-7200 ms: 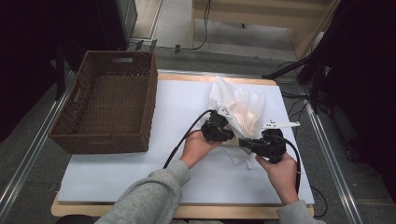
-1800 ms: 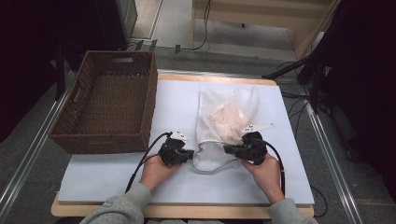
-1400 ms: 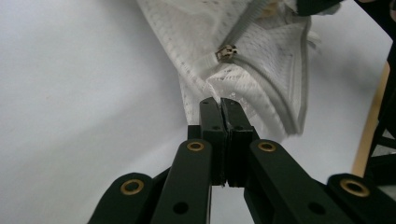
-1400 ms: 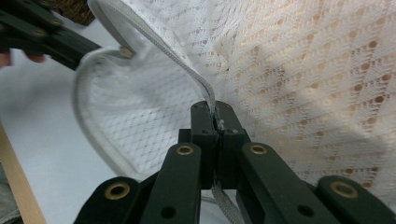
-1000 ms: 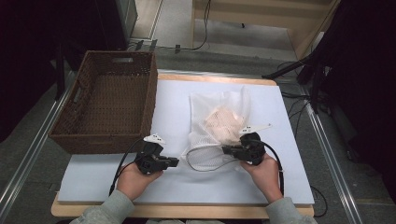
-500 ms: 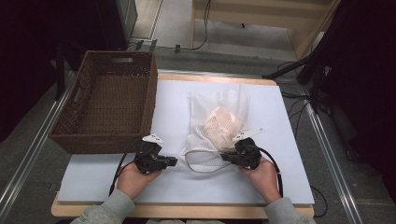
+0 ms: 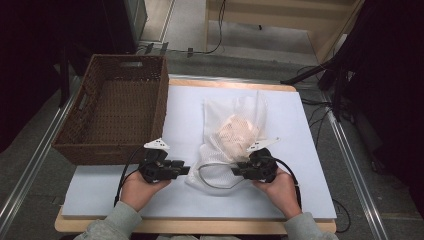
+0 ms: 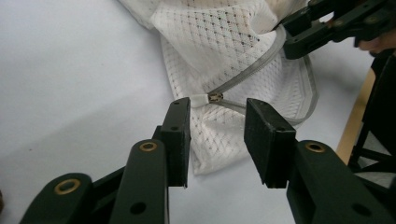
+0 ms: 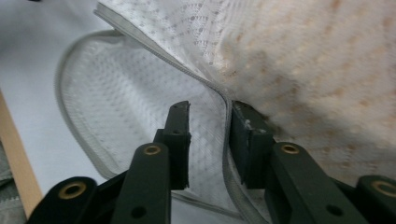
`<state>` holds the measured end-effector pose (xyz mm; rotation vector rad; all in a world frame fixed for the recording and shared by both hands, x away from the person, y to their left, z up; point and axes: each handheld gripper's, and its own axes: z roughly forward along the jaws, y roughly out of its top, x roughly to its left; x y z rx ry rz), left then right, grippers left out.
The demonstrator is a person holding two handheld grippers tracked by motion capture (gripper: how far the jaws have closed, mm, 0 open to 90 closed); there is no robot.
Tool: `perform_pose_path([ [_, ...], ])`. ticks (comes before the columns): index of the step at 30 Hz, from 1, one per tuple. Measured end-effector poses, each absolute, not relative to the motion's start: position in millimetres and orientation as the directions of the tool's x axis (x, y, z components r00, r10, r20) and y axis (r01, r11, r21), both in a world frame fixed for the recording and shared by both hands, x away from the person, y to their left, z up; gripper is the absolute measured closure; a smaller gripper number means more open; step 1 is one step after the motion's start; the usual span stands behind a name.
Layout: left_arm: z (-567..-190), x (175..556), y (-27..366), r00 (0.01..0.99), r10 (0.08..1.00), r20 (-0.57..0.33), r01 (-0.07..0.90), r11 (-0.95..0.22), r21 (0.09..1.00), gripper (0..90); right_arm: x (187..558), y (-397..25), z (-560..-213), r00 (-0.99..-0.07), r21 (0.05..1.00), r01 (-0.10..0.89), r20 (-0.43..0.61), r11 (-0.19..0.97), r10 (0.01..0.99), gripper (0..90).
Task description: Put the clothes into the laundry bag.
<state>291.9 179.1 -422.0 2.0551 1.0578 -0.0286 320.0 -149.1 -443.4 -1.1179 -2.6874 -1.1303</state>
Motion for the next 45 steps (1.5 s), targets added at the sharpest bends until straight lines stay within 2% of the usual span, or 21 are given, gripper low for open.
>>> perform_pose_path([
  [11, -420, 294, 178, 0.665, 0.659, -0.351, 0.675, -0.33, 0.66, 53.2, 313, -147, -421, -0.763, 0.685, 0.574, 0.249, 0.449, 0.596, 61.6],
  [22, -418, 295, 180, 0.675, 0.645, -0.359, 0.67, -0.331, 0.664, 44.0, 310, -141, -409, -0.777, 0.71, 0.542, 0.221, 0.449, 0.589, 54.9],
  [32, -418, 294, 180, 0.673, 0.643, -0.364, 0.674, -0.333, 0.659, 42.5, 307, -132, -405, -0.789, 0.712, 0.53, 0.214, 0.462, 0.576, 52.2],
  [37, -419, 291, 182, 0.669, 0.648, -0.364, 0.677, -0.33, 0.658, 42.3, 309, -127, -406, -0.794, 0.715, 0.53, 0.23, 0.456, 0.563, 46.3],
  [45, -419, 287, 186, 0.661, 0.659, -0.357, 0.683, -0.332, 0.651, 42.0, 313, -117, -407, -0.808, 0.71, 0.521, 0.23, 0.474, 0.543, 45.8],
])
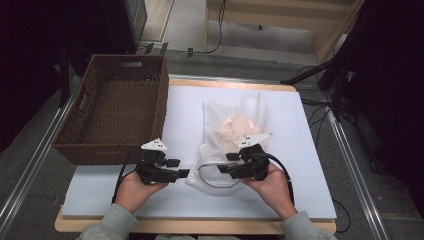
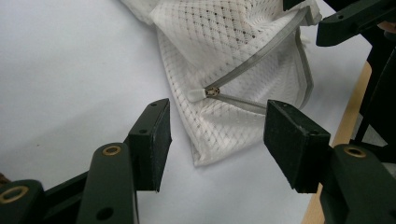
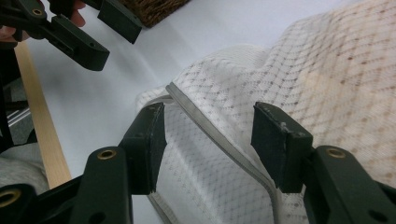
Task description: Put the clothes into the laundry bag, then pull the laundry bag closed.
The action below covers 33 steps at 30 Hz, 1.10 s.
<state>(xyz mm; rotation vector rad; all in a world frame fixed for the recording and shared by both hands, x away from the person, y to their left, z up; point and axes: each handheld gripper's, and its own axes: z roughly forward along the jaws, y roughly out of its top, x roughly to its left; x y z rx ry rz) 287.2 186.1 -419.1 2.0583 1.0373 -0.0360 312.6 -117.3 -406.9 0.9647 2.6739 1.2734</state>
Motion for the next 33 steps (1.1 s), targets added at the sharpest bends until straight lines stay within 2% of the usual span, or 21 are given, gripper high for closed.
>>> perform_pose_path([
  [33, -423, 276, 199, 0.629, 0.69, -0.357, 0.703, -0.31, 0.64, 40.9, 320, -65, -409, -0.861, 0.699, 0.467, 0.22, 0.542, 0.458, 47.5],
])
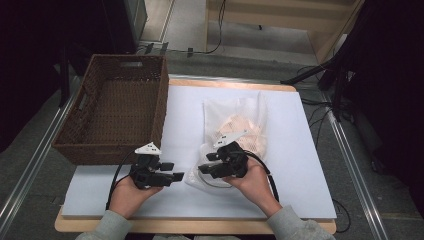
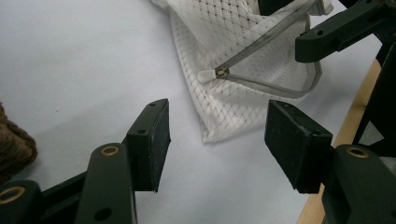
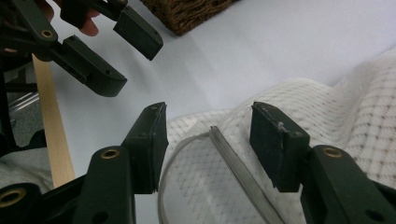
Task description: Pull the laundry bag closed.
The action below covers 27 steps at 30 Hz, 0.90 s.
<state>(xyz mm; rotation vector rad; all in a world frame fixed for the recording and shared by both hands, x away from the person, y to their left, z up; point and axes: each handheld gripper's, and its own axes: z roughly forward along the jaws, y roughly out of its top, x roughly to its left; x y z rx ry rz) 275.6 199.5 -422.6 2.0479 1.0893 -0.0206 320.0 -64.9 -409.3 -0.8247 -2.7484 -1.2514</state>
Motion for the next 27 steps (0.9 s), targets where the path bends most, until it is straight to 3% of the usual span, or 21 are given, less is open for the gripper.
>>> perform_pose_path([
  [10, -424, 268, 208, 0.604, 0.712, -0.358, 0.715, -0.285, 0.638, 40.8, 324, -51, -407, -0.876, 0.7, 0.445, 0.21, 0.558, 0.435, 56.4],
  [19, -425, 262, 216, 0.584, 0.726, -0.364, 0.724, -0.262, 0.638, 40.9, 331, -35, -412, -0.879, 0.68, 0.447, 0.215, 0.581, 0.425, 70.9],
  [27, -424, 264, 215, 0.586, 0.723, -0.366, 0.722, -0.261, 0.641, 40.9, 332, -43, -422, -0.864, 0.641, 0.477, 0.218, 0.601, 0.453, 72.7],
])
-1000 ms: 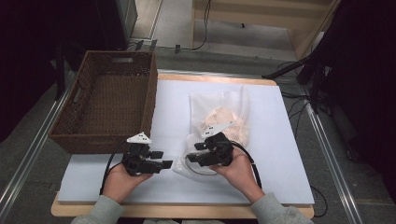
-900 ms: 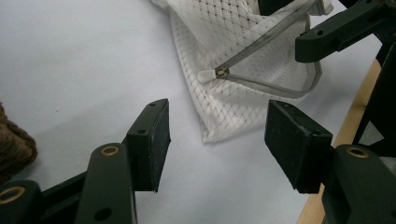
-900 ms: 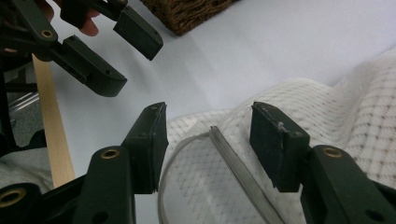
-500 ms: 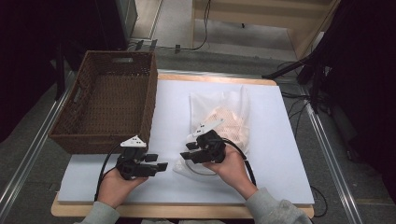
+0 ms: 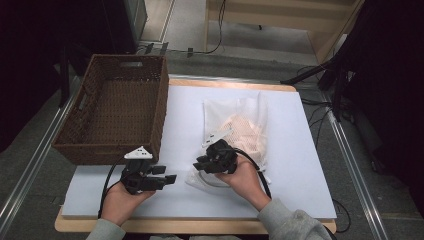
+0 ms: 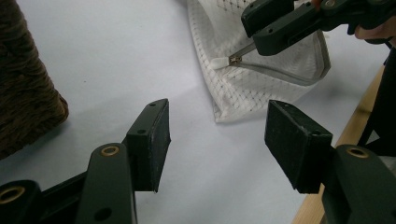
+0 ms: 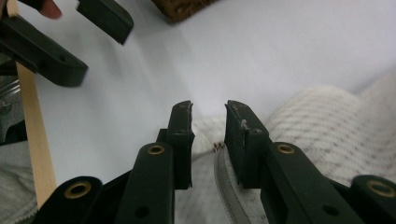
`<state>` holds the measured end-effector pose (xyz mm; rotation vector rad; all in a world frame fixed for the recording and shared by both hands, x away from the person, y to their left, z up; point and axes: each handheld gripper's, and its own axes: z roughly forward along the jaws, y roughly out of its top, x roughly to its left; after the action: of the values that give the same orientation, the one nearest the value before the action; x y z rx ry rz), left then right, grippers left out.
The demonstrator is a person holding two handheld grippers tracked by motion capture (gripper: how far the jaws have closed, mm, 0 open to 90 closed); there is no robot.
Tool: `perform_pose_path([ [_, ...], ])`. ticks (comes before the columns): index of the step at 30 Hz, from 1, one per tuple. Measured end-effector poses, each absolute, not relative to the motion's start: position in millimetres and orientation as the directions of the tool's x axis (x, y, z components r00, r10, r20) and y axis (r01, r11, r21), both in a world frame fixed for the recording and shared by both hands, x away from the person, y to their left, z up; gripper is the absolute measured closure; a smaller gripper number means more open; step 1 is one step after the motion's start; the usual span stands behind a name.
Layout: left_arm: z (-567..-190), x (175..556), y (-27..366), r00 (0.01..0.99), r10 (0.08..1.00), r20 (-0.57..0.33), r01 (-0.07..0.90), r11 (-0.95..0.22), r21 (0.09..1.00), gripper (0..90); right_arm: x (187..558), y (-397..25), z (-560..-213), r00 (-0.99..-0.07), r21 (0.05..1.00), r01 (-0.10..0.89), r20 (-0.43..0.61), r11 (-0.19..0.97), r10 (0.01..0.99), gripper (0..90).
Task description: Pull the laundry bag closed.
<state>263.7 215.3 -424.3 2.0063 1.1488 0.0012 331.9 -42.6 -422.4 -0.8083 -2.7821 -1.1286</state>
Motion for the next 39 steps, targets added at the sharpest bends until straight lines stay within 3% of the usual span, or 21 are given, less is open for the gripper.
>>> perform_pose_path([
  [14, -424, 270, 209, 0.603, 0.71, -0.363, 0.715, -0.279, 0.641, 40.9, 337, -48, -452, -0.837, 0.566, 0.528, 0.221, 0.634, 0.5, 65.7],
  [22, -424, 270, 208, 0.602, 0.711, -0.363, 0.714, -0.276, 0.644, 41.1, 337, -41, -459, -0.847, 0.574, 0.506, 0.19, 0.644, 0.496, 63.8],
  [26, -424, 270, 207, 0.605, 0.709, -0.361, 0.709, -0.273, 0.65, 41.2, 333, -36, -460, -0.855, 0.585, 0.482, 0.15, 0.652, 0.496, 67.0],
  [29, -423, 270, 204, 0.611, 0.704, -0.361, 0.705, -0.278, 0.652, 41.4, 330, -33, -461, -0.856, 0.604, 0.452, 0.087, 0.657, 0.509, 77.0],
  [32, -423, 270, 203, 0.616, 0.701, -0.359, 0.701, -0.281, 0.655, 41.6, 333, -33, -462, -0.846, 0.611, 0.475, 0.119, 0.634, 0.519, 83.2],
  [39, -424, 270, 199, 0.628, 0.692, -0.356, 0.695, -0.293, 0.656, 41.9, 343, -37, -458, -0.82, 0.604, 0.541, 0.224, 0.586, 0.526, 83.9],
])
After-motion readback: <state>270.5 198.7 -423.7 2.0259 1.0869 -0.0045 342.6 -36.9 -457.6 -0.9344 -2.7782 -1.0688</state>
